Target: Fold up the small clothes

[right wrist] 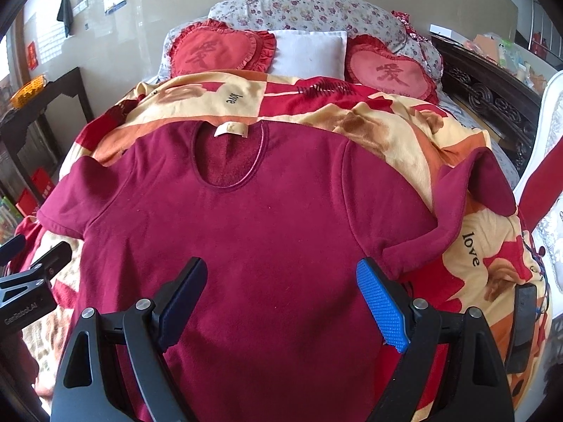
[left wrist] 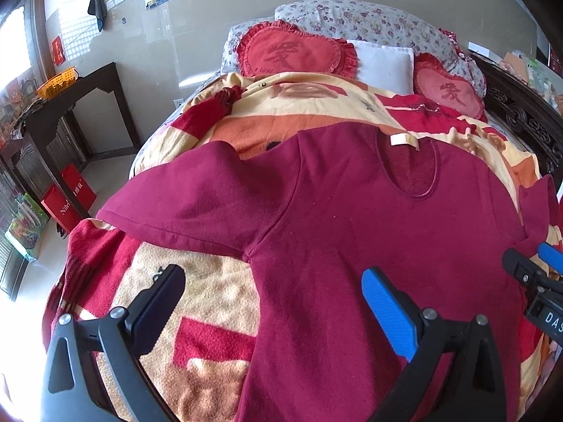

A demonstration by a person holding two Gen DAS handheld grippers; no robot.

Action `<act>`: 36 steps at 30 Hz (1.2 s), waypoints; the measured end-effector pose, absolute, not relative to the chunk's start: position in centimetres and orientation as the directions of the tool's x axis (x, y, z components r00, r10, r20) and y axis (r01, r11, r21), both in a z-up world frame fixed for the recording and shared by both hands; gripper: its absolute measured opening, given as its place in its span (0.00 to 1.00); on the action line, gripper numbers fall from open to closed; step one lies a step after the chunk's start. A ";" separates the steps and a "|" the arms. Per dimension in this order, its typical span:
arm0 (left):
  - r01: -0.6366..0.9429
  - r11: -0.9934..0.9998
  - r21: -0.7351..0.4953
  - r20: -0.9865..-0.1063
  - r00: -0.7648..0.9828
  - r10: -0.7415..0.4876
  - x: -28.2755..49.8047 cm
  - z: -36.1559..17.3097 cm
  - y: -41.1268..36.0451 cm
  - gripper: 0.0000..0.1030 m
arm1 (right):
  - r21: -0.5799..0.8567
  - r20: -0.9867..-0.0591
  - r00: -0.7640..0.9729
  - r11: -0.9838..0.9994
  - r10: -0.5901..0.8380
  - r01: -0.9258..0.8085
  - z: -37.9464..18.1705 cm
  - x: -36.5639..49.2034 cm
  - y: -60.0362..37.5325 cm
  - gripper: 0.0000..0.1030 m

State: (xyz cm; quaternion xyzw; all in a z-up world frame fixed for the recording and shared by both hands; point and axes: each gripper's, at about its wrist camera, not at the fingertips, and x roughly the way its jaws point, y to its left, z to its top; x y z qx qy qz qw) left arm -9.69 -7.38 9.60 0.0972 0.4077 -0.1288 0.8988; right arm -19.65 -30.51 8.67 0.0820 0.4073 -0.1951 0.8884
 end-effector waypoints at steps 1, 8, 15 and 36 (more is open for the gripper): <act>0.309 0.948 0.068 -0.759 0.633 -0.152 -9.6 9.5 -7.3 0.99 | -0.012 -0.757 0.590 0.909 -0.280 0.417 8.6 -19.5 -30.6 0.68; 0.302 0.951 0.069 -0.763 0.631 -0.145 -9.3 9.2 -7.1 0.99 | -0.002 -0.768 0.578 0.903 -0.276 0.429 7.9 -18.9 -30.7 0.69; 0.294 0.953 0.068 -0.767 0.627 -0.139 -9.0 8.9 -6.7 0.99 | -0.005 -0.775 0.570 0.904 -0.274 0.427 7.6 -18.5 -30.5 0.68; 0.251 0.966 0.063 -0.776 0.621 -0.111 -7.2 8.4 -4.9 0.99 | 0.002 -0.796 0.546 0.902 -0.260 0.432 6.2 -16.9 -30.6 0.68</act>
